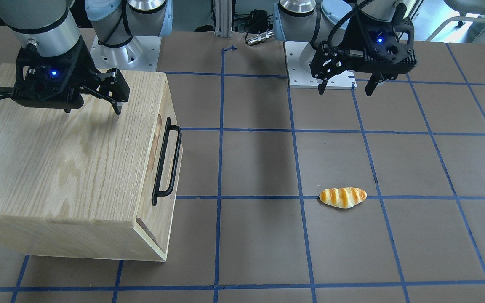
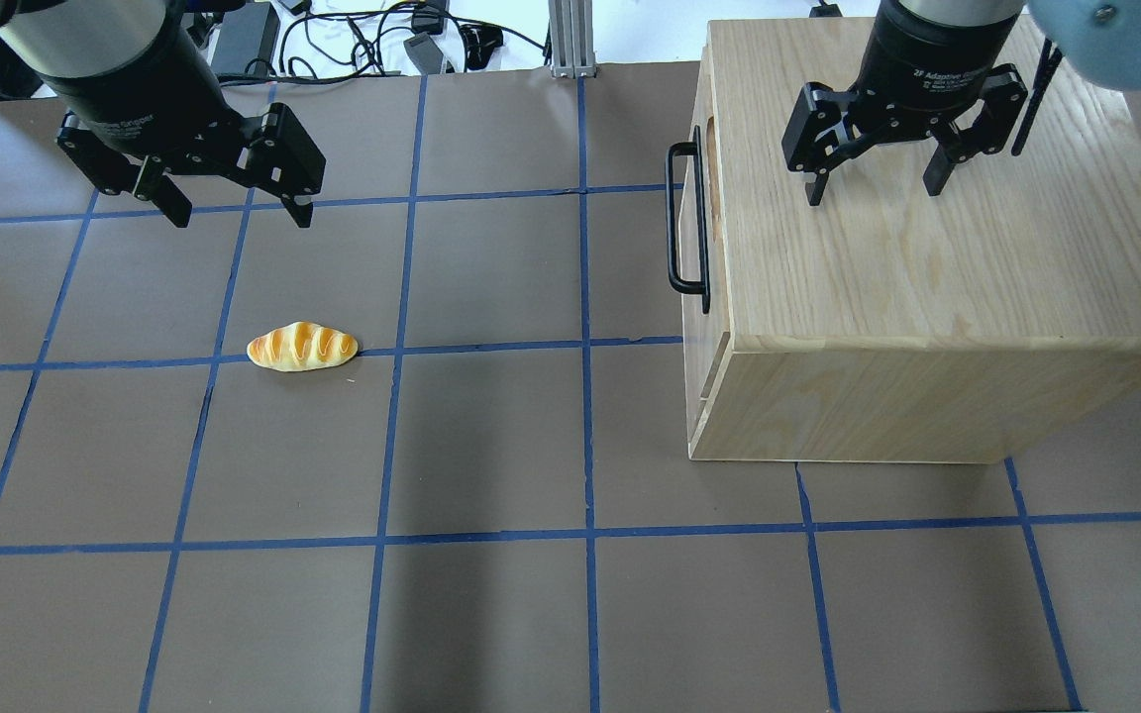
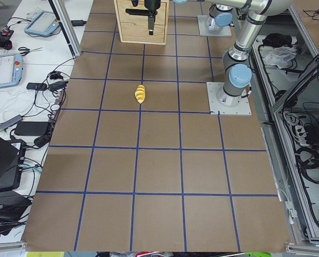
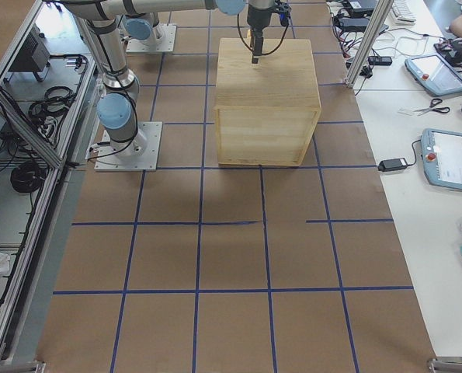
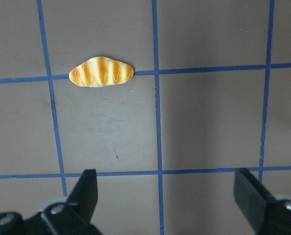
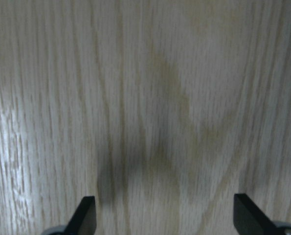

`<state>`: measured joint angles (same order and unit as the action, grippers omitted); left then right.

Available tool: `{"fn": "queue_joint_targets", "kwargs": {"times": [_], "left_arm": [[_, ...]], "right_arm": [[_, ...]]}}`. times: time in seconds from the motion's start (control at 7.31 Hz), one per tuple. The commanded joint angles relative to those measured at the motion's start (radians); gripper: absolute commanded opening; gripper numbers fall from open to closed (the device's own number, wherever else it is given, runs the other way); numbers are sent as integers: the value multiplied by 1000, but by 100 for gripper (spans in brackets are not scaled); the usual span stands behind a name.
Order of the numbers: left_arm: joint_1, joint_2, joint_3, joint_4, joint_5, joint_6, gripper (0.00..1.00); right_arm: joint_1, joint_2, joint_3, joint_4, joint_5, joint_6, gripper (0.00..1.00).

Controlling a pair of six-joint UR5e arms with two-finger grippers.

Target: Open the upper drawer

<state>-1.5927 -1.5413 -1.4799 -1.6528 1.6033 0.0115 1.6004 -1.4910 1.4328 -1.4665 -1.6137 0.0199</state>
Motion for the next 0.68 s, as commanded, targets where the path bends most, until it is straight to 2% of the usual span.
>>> {"fn": "queue_joint_targets", "kwargs": {"times": [0.0,0.55], "left_arm": [[-1,0,-14,2,0,-8,100],[0,7,-26,18,-5,-13,100]], "right_arm": [[1,0,0,0,0,0,100],[0,0,0,0,0,0,100]]}}
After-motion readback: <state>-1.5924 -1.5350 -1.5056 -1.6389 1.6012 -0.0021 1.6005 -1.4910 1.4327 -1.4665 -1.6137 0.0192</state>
